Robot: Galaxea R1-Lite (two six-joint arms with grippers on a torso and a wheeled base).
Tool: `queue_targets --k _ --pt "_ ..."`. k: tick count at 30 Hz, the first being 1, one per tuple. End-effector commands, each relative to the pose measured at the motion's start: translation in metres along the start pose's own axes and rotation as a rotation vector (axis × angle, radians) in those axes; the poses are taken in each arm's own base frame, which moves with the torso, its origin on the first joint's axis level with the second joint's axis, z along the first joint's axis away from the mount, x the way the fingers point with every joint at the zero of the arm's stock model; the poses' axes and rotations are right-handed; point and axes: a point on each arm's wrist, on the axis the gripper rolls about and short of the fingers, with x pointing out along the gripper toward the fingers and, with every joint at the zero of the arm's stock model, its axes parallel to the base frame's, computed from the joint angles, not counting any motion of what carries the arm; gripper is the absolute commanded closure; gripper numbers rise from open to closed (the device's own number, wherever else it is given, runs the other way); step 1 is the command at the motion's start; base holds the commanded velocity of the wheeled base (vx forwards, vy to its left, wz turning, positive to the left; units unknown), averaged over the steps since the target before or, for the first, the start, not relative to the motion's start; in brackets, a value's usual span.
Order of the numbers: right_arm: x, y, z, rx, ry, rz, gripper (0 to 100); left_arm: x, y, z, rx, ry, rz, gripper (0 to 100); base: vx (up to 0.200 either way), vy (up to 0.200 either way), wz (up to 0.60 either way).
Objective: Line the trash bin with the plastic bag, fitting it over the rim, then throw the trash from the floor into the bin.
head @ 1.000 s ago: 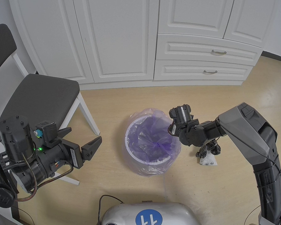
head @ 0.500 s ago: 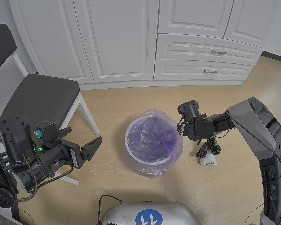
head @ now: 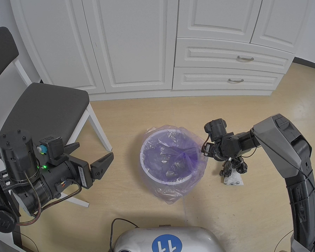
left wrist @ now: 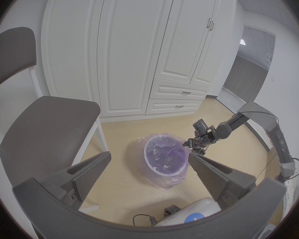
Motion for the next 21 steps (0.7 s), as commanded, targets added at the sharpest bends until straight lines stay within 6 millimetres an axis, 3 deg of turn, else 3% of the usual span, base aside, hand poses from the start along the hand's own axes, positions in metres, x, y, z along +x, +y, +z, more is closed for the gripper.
queue_targets --k 1,11,21 --pt "0.026 -0.012 -0.007 0.026 0.045 -0.002 0 0.001 0.000 -0.001 0.000 0.003 0.001 0 0.000 0.000 0.00" --pt "0.021 -0.022 0.005 0.163 0.161 0.168 0 0.001 0.000 -0.001 0.000 0.006 0.002 0 0.000 0.000 0.00" --pt "-0.021 -0.057 0.042 0.123 0.149 0.223 0 0.000 0.000 0.000 -0.001 0.000 0.001 0 0.000 0.000 0.00"
